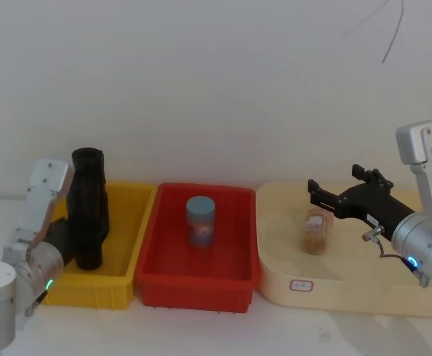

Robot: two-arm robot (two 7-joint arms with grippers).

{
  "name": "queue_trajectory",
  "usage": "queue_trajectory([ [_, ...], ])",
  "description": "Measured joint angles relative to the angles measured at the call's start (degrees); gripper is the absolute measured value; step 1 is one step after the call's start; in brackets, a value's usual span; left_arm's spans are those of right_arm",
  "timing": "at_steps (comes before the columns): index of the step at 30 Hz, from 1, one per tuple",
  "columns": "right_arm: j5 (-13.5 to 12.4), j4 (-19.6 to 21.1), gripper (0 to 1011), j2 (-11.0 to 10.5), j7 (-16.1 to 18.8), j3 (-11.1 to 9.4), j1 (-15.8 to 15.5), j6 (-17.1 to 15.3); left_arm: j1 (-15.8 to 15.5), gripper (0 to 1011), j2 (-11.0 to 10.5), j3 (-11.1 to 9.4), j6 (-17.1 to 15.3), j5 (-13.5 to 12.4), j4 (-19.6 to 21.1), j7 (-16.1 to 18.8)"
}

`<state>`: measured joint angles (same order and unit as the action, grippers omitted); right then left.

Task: Pick up the garbage bag with the one hand and transfer it to the other hand.

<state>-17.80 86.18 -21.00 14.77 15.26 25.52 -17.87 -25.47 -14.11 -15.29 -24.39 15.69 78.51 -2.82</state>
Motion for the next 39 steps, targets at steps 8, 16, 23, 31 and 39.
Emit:
queue_trajectory([
  [8,0.00,0.00,999,0.00,0.00,0.00,0.00,0.00,-0.53,466,-0.74,-0.63,-0.02,-0.44,1.39,-1.61],
  [16,0.00,0.00,1000,0.00,0.00,0.00,0.00,0.00,-1.81,466,-2.12,-1.69,-0.13,-0.49,5.07,-5.71],
  [23,0.00,0.00,1000,0.00,0.00,0.00,0.00,0.00,-3.13,466,-3.18,-2.45,-0.60,0.40,7.16,-9.63],
  [31,0.00,0.00,1000,0.00,0.00,0.00,0.00,0.00,-5.63,466,-4.20,-4.07,0.29,1.47,7.00,-15.28],
  [39,0.00,0.00,1000,0.00,0.00,0.00,0.00,0.00,-9.26,466,-4.20,-6.33,2.44,2.56,3.21,-21.22],
])
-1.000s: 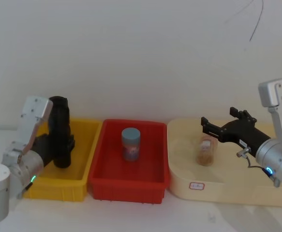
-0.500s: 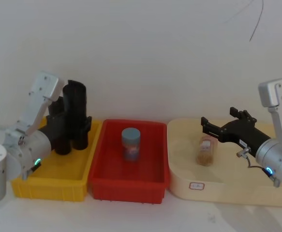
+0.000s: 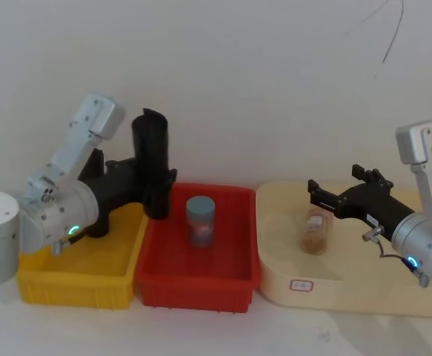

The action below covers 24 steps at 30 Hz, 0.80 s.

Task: Pick up the garbage bag with the one hand and transfer it to the other hand.

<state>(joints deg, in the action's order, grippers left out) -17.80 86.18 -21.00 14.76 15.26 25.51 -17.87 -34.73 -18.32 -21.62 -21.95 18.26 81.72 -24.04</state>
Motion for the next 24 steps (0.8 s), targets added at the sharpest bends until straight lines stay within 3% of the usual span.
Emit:
queue_trajectory([
  [12,0.00,0.00,1000,0.00,0.00,0.00,0.00,0.00,-8.39,466,2.86,-4.62,5.30,1.40,-12.21,-11.04],
  [14,0.00,0.00,1000,0.00,0.00,0.00,0.00,0.00,-11.15,466,4.41,-5.69,7.36,1.82,-17.20,-13.88],
  [20,0.00,0.00,999,0.00,0.00,0.00,0.00,0.00,-15.68,466,7.34,-6.69,12.00,2.87,-26.65,-18.73],
  [22,0.00,0.00,1000,0.00,0.00,0.00,0.00,0.00,-18.52,466,9.22,-7.07,14.88,3.43,-32.91,-21.17],
  [24,0.00,0.00,1000,0.00,0.00,0.00,0.00,0.00,-19.81,466,10.09,-7.26,16.54,3.64,-35.77,-22.38],
])
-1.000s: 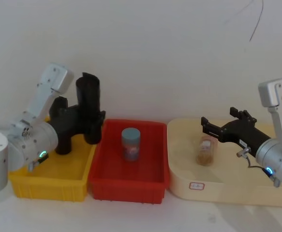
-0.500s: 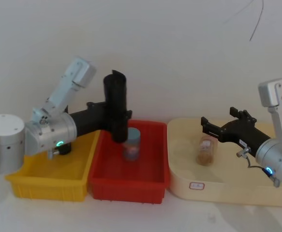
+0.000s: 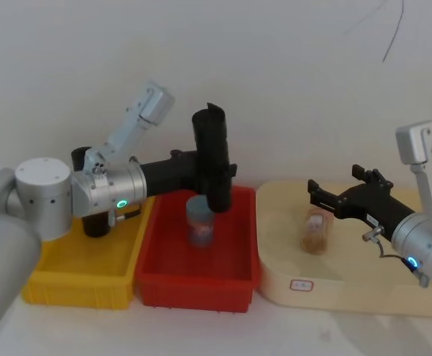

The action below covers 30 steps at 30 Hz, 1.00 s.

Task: Pick up the garbage bag with the one hand and transfer it to the other hand.

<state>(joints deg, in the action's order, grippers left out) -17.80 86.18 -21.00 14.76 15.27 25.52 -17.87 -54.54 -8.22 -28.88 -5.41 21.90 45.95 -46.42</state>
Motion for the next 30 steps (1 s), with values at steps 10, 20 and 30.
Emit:
queue_trajectory([
  [10,0.00,0.08,1000,0.06,0.39,-0.10,0.00,0.38,-9.46,466,5.76,-3.42,9.31,1.25,-20.63,-5.05],
  [20,-1.70,0.98,1000,-0.14,3.48,-0.45,-0.09,2.69,-11.80,466,5.03,-13.15,11.70,10.11,-23.18,-4.87],
  [30,-4.33,2.24,1000,-0.69,8.03,-0.27,-0.04,4.97,-11.97,466,2.79,-18.67,11.00,13.84,-19.48,-4.92],
])
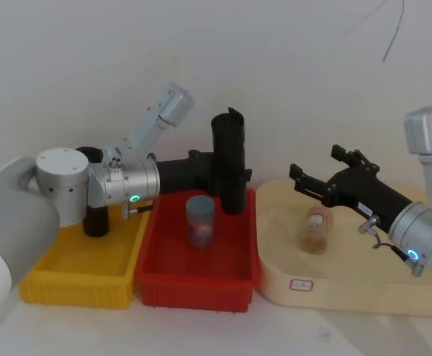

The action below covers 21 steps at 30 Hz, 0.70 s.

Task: Pick up the garbage bag with the one hand and transfer it to the other hand.

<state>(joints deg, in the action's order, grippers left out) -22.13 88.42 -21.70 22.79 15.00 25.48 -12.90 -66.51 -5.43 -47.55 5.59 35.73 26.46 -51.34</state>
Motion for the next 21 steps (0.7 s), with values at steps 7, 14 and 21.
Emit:
queue_trajectory([
  [7,-0.85,-0.07,1000,-0.36,2.63,1.08,1.06,0.94,0.00,466,-0.95,-1.99,-0.58,1.14,1.70,-0.09],
  [14,-0.76,-1.89,1000,-0.25,4.05,2.70,3.00,1.85,0.00,466,-1.51,-3.14,-0.90,1.81,2.69,-0.13],
  [21,-0.51,-4.07,1000,0.23,5.24,4.06,5.06,2.49,0.03,466,-1.83,-3.82,-1.10,2.21,3.29,-0.16],
])
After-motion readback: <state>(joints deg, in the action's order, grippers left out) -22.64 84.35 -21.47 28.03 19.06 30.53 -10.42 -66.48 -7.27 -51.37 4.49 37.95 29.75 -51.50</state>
